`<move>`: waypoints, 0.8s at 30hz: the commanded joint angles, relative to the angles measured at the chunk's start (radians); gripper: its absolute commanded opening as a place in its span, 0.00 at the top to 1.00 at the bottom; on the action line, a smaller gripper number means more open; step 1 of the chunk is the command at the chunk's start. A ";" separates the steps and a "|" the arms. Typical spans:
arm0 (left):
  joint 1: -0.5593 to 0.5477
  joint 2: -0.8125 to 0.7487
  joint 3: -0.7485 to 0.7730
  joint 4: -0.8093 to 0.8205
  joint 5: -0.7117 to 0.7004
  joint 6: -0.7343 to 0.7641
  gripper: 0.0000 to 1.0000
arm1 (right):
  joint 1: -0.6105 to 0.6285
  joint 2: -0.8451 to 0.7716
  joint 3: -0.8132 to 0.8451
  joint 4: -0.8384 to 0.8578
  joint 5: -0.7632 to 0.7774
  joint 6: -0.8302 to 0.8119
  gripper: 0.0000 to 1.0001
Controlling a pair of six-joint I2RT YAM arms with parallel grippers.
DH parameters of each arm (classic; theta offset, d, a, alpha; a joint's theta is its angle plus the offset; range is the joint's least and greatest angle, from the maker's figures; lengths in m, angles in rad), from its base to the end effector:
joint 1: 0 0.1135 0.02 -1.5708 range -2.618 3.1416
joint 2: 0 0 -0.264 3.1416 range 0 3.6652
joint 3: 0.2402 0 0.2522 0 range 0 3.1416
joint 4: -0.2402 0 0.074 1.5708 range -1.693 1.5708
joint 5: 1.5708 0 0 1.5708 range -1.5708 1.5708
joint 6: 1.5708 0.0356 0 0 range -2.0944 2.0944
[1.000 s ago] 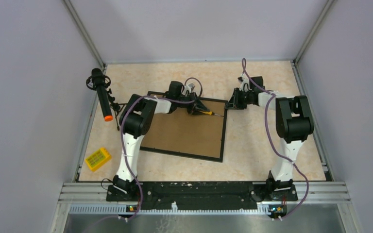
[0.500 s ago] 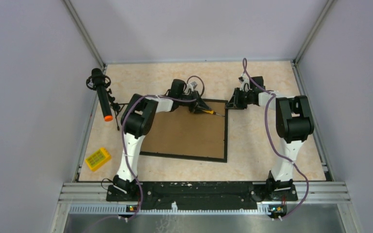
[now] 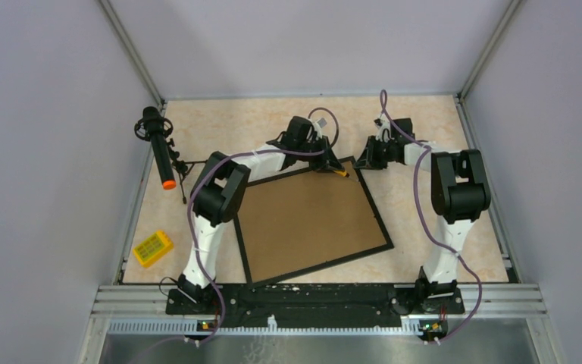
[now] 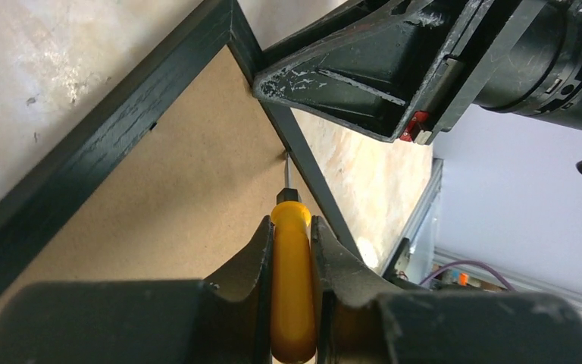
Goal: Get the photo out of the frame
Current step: Release the photo frame item from the photo frame.
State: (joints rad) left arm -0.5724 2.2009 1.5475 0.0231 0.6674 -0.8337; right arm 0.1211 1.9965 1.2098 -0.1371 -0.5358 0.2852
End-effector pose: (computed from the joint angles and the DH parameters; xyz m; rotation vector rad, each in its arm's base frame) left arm 0.3990 -0.2833 0.1654 0.1082 2.4716 -1.4450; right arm 0.4024 0.0673 0.1394 -0.0243 2.5003 0.8378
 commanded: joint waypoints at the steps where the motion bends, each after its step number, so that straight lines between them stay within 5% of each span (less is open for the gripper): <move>1: -0.081 -0.065 0.081 0.028 -0.001 0.047 1.00 | 0.032 0.080 -0.048 -0.145 0.100 -0.023 1.00; 4: -0.078 -0.106 0.088 -0.003 -0.056 0.115 1.00 | 0.020 0.065 -0.030 -0.166 0.092 -0.030 0.97; 10: -0.078 -0.171 0.076 -0.060 -0.130 0.223 1.00 | -0.008 -0.002 -0.007 -0.200 0.073 -0.049 0.69; 15: -0.057 -0.218 0.072 -0.097 -0.138 0.277 1.00 | -0.044 -0.077 0.050 -0.286 0.037 -0.133 0.58; 24: 0.054 -0.349 -0.079 -0.116 -0.044 0.290 1.00 | 0.023 -0.218 0.023 -0.429 0.135 -0.364 0.52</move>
State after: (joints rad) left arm -0.5579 1.9503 1.5398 -0.0910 0.5850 -0.5804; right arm 0.0895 1.8626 1.2377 -0.4774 -0.4644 0.0559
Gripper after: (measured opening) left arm 0.224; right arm 0.481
